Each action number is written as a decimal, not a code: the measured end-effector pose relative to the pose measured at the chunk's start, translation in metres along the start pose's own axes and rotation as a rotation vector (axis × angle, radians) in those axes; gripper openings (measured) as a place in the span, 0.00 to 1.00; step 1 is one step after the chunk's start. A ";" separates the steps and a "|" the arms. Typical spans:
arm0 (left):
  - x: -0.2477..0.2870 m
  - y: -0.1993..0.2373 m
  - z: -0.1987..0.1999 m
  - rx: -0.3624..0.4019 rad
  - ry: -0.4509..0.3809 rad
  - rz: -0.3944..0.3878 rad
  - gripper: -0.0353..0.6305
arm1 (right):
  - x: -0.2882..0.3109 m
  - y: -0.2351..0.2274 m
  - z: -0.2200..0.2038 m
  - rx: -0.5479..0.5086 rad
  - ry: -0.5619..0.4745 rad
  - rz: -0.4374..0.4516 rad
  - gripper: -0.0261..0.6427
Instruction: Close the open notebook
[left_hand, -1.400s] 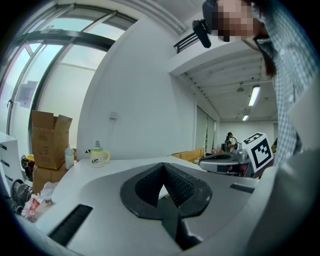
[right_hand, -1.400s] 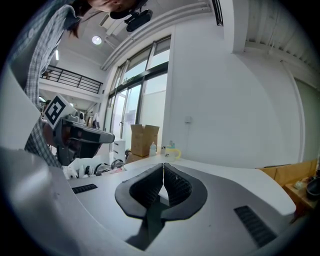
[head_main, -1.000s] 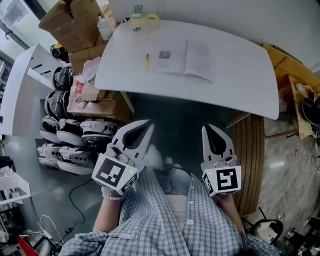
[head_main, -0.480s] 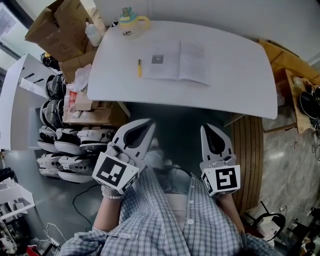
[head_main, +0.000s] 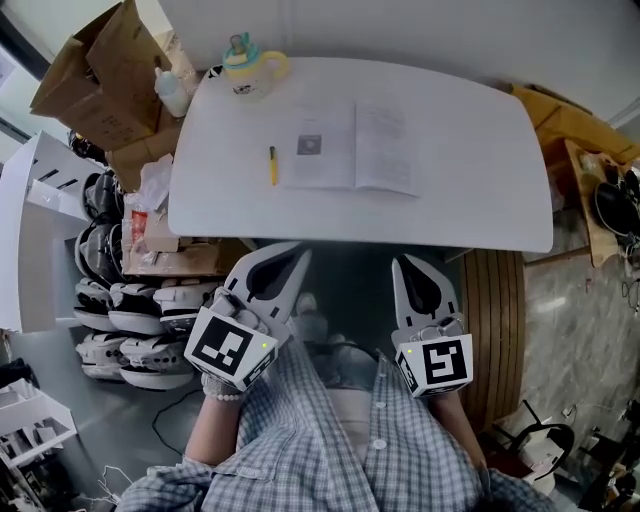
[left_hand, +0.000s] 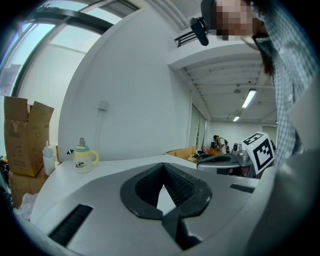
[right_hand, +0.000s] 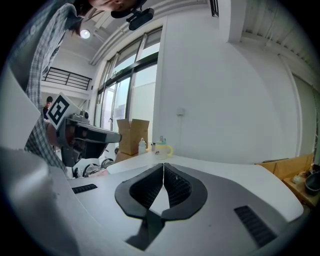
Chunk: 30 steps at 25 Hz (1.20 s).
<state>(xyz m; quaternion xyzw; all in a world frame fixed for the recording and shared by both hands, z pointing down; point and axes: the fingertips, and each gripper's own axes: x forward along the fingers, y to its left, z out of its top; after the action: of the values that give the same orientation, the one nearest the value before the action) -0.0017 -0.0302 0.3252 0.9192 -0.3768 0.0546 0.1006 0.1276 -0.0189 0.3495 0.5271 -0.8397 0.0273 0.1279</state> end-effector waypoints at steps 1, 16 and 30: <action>0.003 0.005 0.001 0.001 -0.001 -0.003 0.06 | 0.005 -0.001 0.001 0.000 0.001 -0.003 0.07; 0.017 0.078 0.013 -0.004 -0.018 -0.015 0.06 | 0.075 0.006 0.023 -0.014 0.011 -0.025 0.07; 0.024 0.117 0.010 -0.021 -0.020 -0.057 0.06 | 0.110 0.018 0.025 -0.029 0.020 -0.051 0.07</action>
<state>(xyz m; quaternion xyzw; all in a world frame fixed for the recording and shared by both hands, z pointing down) -0.0670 -0.1299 0.3366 0.9290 -0.3519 0.0385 0.1078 0.0620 -0.1126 0.3542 0.5460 -0.8250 0.0172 0.1448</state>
